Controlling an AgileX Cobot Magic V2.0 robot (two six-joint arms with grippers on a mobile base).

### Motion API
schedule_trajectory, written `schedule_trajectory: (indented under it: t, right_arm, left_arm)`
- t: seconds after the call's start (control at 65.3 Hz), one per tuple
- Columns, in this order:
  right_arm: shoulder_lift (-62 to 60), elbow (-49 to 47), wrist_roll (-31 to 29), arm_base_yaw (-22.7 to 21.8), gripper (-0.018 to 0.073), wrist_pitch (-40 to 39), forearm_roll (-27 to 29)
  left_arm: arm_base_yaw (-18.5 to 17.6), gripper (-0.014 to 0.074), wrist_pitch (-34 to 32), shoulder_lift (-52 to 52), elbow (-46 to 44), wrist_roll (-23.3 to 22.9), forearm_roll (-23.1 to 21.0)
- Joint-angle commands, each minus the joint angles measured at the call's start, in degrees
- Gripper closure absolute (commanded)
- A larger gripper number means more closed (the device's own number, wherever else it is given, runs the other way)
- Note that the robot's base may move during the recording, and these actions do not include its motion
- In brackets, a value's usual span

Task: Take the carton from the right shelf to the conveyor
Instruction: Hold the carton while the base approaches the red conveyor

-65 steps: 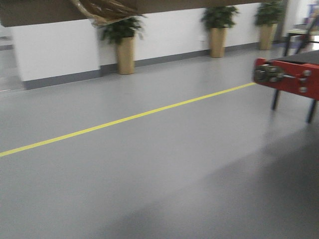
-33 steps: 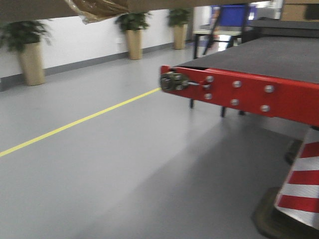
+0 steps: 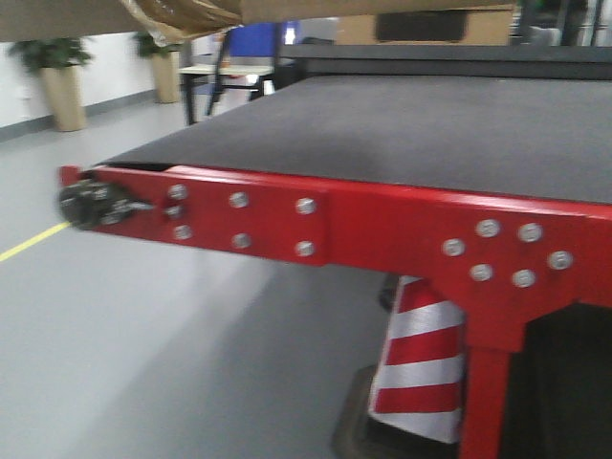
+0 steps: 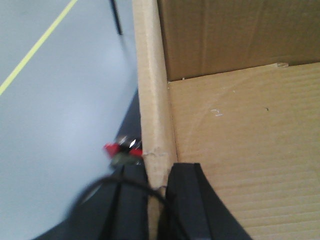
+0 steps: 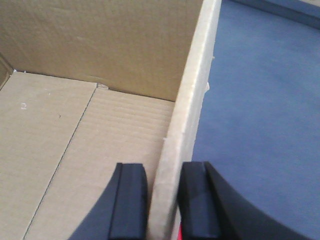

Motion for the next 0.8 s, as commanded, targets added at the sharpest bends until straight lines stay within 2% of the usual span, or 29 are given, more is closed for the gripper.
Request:
schedule_trajectory:
  t: [0.0, 0.781]
  right_arm:
    - [-0.9, -0.4, 0.1, 0.3, 0.0627, -4.0, 0.7]
    - [-0.9, -0.4, 0.1, 0.3, 0.0627, -4.1, 0.7]
  left_arm:
    - [-0.7, 0.0615, -2.0, -0.4, -0.2, 0.2, 0.3]
    - [-0.7, 0.0615, -2.0, -0.4, -0.2, 0.2, 0.3]
